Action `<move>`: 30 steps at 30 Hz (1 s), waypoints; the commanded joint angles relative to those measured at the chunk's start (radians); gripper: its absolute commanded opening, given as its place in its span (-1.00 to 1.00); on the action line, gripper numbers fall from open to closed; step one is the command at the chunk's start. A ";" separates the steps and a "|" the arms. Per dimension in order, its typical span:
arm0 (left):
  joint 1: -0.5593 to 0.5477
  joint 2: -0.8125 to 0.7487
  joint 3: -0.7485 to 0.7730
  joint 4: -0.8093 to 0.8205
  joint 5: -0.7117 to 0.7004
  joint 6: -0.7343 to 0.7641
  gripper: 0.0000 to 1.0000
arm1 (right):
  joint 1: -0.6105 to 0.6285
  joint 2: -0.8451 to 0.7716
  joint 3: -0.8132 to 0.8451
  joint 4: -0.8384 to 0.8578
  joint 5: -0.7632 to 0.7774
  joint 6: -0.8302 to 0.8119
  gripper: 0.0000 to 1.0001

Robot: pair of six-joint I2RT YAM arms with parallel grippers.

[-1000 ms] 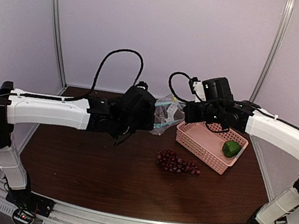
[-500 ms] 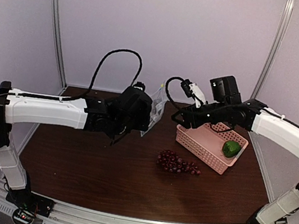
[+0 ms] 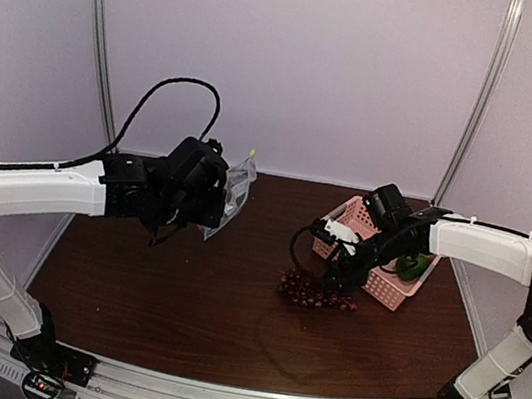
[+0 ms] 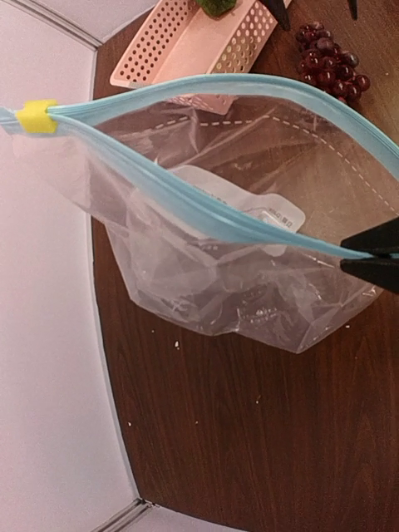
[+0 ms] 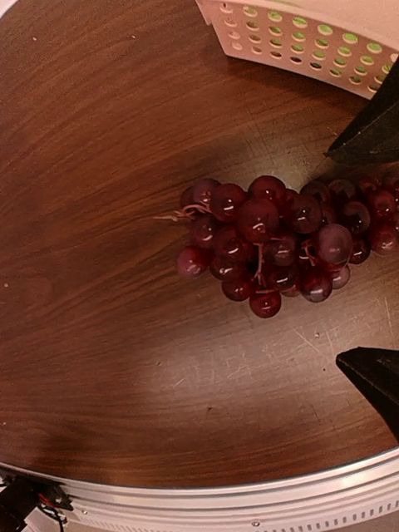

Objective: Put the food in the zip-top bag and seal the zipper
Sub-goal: Pick up the fake fruit at the center of the board.

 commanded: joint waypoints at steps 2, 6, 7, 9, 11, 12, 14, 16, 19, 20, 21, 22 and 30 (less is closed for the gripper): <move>0.027 -0.073 -0.052 -0.122 0.014 0.015 -1.00 | 0.033 0.111 0.040 -0.026 0.074 -0.141 0.63; 0.044 -0.115 -0.098 -0.122 0.018 0.000 -1.00 | 0.051 0.190 0.070 -0.033 0.122 -0.153 0.75; 0.047 -0.119 -0.103 -0.122 0.021 0.000 -1.00 | 0.053 0.204 0.074 -0.034 0.125 -0.153 0.76; 0.049 -0.118 -0.106 -0.121 0.029 -0.003 -1.00 | 0.055 0.221 0.076 -0.022 0.143 -0.147 0.77; 0.050 -0.107 -0.104 -0.113 0.035 -0.003 -1.00 | 0.059 0.242 0.076 -0.005 0.174 -0.136 0.76; 0.051 -0.102 -0.103 -0.105 0.040 -0.002 -1.00 | 0.059 0.254 0.080 -0.003 0.182 -0.134 0.75; 0.052 -0.084 -0.103 -0.087 0.058 0.001 -1.00 | 0.060 0.282 0.085 0.009 0.203 -0.115 0.65; 0.052 -0.064 -0.103 -0.066 0.079 -0.001 -1.00 | 0.061 0.307 0.093 0.006 0.202 -0.105 0.52; 0.051 -0.034 -0.100 -0.038 0.106 -0.007 -1.00 | 0.061 0.317 0.102 0.002 0.183 -0.089 0.17; 0.051 -0.026 -0.100 -0.028 0.115 -0.009 -1.00 | 0.062 0.305 0.099 0.005 0.179 -0.083 0.01; 0.051 -0.017 -0.101 -0.019 0.123 -0.012 -1.00 | 0.062 0.286 0.099 0.003 0.171 -0.080 -0.12; 0.051 -0.010 -0.101 -0.009 0.130 -0.016 -1.00 | 0.062 0.254 0.098 -0.002 0.164 -0.079 -0.20; 0.051 0.096 -0.110 0.152 0.238 -0.054 -1.00 | 0.062 -0.032 0.159 -0.136 -0.245 0.002 -0.54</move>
